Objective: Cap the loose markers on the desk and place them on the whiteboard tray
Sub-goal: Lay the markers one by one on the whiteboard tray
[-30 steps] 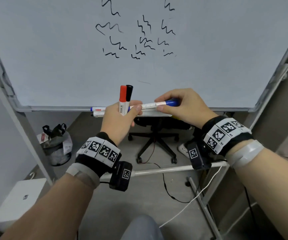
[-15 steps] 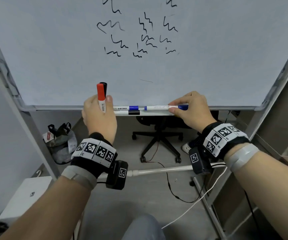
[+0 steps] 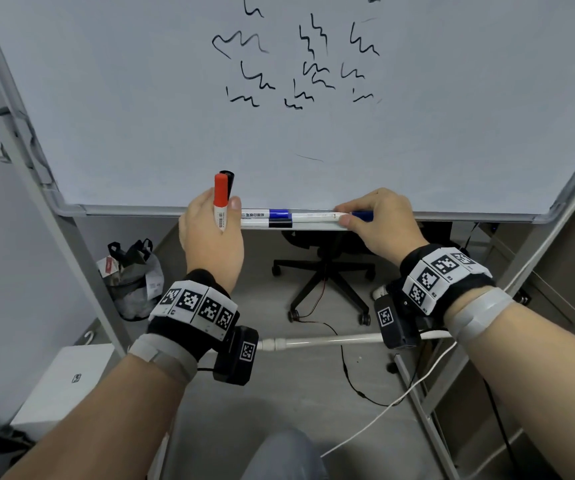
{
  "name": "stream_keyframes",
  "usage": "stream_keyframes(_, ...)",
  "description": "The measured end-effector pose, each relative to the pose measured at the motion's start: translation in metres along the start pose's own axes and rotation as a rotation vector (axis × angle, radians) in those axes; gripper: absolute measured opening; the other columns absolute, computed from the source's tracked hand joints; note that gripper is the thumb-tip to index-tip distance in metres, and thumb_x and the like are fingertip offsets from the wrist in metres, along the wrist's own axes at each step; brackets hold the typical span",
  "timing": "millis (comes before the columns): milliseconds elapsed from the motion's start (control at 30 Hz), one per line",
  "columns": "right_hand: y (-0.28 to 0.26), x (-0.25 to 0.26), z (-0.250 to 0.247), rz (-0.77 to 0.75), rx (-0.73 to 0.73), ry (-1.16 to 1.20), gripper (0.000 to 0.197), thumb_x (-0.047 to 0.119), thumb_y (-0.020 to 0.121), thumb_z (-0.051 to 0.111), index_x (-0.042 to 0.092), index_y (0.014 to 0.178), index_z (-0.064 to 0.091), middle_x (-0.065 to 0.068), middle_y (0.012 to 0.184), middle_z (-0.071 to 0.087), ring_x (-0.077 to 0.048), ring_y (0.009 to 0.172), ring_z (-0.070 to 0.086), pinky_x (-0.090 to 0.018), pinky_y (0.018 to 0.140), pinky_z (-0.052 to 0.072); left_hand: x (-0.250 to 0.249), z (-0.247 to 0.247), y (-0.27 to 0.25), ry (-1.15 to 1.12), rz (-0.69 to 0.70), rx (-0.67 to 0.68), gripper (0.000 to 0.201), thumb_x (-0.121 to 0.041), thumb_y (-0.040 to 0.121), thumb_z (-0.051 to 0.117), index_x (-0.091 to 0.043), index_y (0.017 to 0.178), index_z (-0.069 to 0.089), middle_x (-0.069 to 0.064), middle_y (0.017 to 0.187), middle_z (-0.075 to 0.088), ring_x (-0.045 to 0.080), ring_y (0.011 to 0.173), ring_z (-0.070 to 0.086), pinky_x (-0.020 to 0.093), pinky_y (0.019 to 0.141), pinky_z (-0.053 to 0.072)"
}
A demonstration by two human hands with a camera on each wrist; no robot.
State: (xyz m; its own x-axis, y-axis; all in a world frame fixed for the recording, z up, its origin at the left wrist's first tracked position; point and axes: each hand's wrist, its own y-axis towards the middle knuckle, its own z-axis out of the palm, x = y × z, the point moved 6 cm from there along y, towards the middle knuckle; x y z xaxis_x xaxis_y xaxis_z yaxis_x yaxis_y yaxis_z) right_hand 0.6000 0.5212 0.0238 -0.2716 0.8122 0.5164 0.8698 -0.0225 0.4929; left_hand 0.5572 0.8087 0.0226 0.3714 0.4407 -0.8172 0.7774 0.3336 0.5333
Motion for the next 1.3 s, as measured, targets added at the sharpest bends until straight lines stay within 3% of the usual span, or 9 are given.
stream_keyframes(100,0.003,-0.007,0.004,0.014,-0.023,0.003,0.017,0.034,0.093,0.073,0.043,0.105,0.080,0.018,0.097,0.075,-0.028,0.120,0.055,-0.030,0.102,0.041,0.000,0.004,0.000,0.014,0.008,0.038,0.033,-0.045,0.100,0.043,-0.031,0.070,0.041,-0.007,0.070,0.045,0.028,0.080,0.052,0.058,0.088,0.048)
stream_keyframes(167,0.003,-0.007,0.005,0.030,-0.028,0.008,0.017,0.031,0.094,0.072,0.042,0.103,0.081,0.018,0.094,0.075,-0.027,0.121,0.053,-0.027,0.098,0.038,0.000,0.004,0.000,0.006,0.026,0.037,0.033,-0.047,0.099,0.043,-0.035,0.069,0.040,-0.010,0.070,0.043,0.036,0.084,0.055,0.059,0.087,0.049)
stream_keyframes(367,0.002,0.002,-0.007,0.013,-0.118,0.045,0.019,0.027,0.092,0.066,0.039,0.096,0.081,0.022,0.087,0.071,-0.016,0.105,0.063,-0.022,0.093,0.043,0.000,0.001,0.002,0.015,0.091,0.016,0.026,-0.045,0.099,0.044,-0.026,0.084,0.053,-0.007,0.080,0.051,0.036,0.094,0.059,0.064,0.094,0.047)
stream_keyframes(500,-0.008,0.034,-0.025,-0.064,-0.161,0.388,0.021,0.029,0.096,0.069,0.031,0.115,0.077,0.009,0.101,0.065,-0.007,0.076,0.056,-0.021,0.077,0.048,-0.026,0.002,-0.012,0.100,0.133,0.050,0.029,-0.045,0.104,0.043,-0.034,0.113,0.068,-0.016,0.107,0.056,0.013,0.117,0.046,0.042,0.109,0.036)
stream_keyframes(600,-0.016,0.065,-0.032,-0.158,0.044,0.642,0.029,0.030,0.099,0.069,0.027,0.128,0.071,0.001,0.111,0.069,-0.016,0.077,0.054,-0.031,0.074,0.053,-0.045,0.017,-0.023,-0.118,0.112,0.255,0.026,-0.042,0.104,0.048,-0.032,0.100,0.071,-0.028,0.079,0.064,-0.001,0.086,0.060,0.031,0.083,0.048)
stream_keyframes(700,-0.022,0.084,-0.034,-0.205,0.228,0.749,0.036,0.028,0.101,0.065,0.024,0.137,0.067,-0.010,0.128,0.069,-0.018,0.081,0.058,-0.037,0.074,0.052,-0.053,0.037,-0.030,-0.203,0.082,0.456,0.024,-0.041,0.103,0.053,-0.025,0.095,0.069,-0.020,0.057,0.056,0.001,0.054,0.051,0.030,0.061,0.045)
stream_keyframes(900,-0.028,0.077,-0.038,-0.178,0.297,0.761,0.019,0.015,0.098,0.070,0.013,0.117,0.074,-0.001,0.102,0.076,-0.016,0.081,0.064,-0.024,0.071,0.052,-0.058,0.063,-0.053,-0.348,-0.078,0.805,0.028,-0.034,0.102,0.058,-0.015,0.082,0.052,-0.005,0.058,0.046,0.010,0.043,0.034,0.022,0.040,0.027)
stream_keyframes(1100,-0.029,0.046,-0.047,-0.054,0.134,0.836,0.023,0.003,0.102,0.061,-0.003,0.123,0.067,-0.025,0.110,0.073,-0.021,0.081,0.070,-0.031,0.079,0.062,-0.057,0.056,-0.037,-0.232,0.046,0.616,0.019,-0.030,0.103,0.058,-0.022,0.107,0.075,-0.012,0.067,0.071,0.011,0.055,0.055,0.024,0.056,0.045)
stream_keyframes(1300,-0.030,0.036,-0.047,-0.082,0.198,0.523,0.018,0.017,0.088,0.082,0.017,0.106,0.081,-0.009,0.100,0.080,-0.021,0.089,0.074,-0.034,0.091,0.057,-0.054,0.052,-0.029,-0.229,0.063,0.455,0.013,-0.025,0.097,0.066,-0.028,0.103,0.078,-0.007,0.085,0.076,0.009,0.068,0.070,0.023,0.063,0.049)
